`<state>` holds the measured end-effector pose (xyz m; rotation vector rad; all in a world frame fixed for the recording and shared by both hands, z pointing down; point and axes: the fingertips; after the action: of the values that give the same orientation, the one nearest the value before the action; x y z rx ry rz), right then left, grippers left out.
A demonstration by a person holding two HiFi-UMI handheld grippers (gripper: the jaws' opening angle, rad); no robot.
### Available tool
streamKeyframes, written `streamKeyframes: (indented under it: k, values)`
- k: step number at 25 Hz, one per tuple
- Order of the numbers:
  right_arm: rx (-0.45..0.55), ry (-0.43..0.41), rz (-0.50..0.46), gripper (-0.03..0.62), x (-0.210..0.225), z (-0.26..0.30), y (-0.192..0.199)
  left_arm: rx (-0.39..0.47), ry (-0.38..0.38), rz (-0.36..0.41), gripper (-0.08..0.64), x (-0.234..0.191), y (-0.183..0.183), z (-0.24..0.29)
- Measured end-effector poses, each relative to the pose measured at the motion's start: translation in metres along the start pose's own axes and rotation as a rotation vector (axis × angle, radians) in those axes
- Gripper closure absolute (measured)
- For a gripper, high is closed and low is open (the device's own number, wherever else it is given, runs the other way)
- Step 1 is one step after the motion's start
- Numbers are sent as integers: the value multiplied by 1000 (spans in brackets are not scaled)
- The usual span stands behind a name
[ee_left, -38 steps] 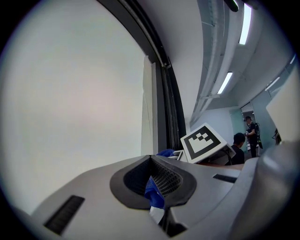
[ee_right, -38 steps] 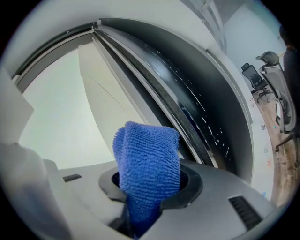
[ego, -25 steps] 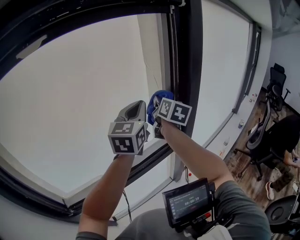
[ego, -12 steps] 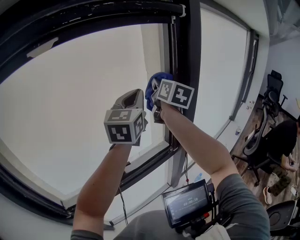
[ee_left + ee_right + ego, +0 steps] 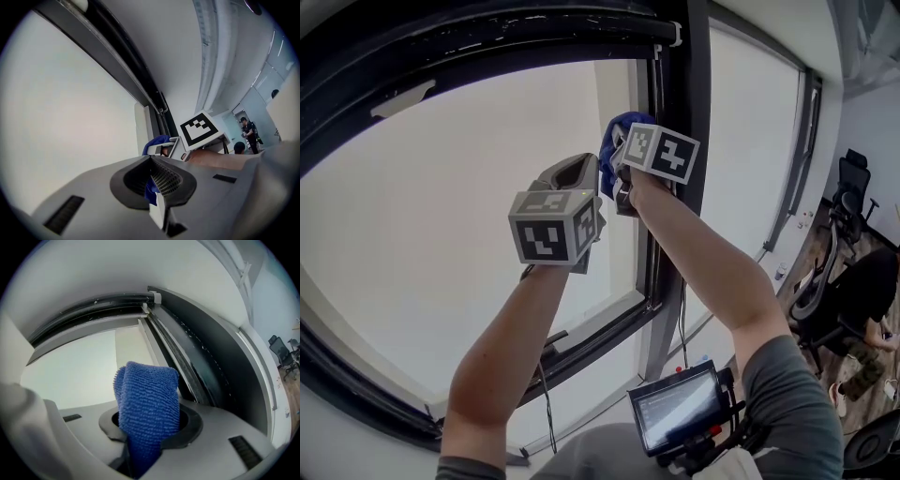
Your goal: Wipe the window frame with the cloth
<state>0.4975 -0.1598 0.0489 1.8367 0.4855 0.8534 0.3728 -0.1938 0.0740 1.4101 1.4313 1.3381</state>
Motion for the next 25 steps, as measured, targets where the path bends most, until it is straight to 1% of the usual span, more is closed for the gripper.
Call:
streamKeyframes:
  k: [4, 9, 13, 16, 20, 22, 24, 25]
  values:
    - [48, -26, -28, 463, -13, 3, -29, 24, 6, 11, 551, 1, -14, 3]
    - [84, -38, -60, 463, -24, 12, -61, 53, 15, 26, 551, 3, -33, 5]
    - [115, -63, -91, 463, -32, 13, -80, 94, 16, -3, 551, 0, -49, -1]
    - [133, -75, -90, 463, -34, 13, -87, 111, 5, -10, 551, -3, -54, -6]
    - [138, -101, -95, 463, -39, 16, -90, 118, -15, 23, 551, -4, -59, -16]
    - [139, -117, -91, 463, -39, 14, -91, 134, -19, 24, 551, -4, -60, -22]
    - [153, -138, -89, 463, -40, 5, -92, 157, -22, 26, 551, -3, -65, -33]
    - [165, -157, -96, 463, -43, -2, -92, 161, -21, 39, 551, -2, -65, -38]
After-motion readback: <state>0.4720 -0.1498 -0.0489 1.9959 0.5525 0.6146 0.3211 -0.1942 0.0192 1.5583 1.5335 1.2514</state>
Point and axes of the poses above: the fingertips, and each gripper's own axes: z forward along the fingers, x to its right, y out of its underside
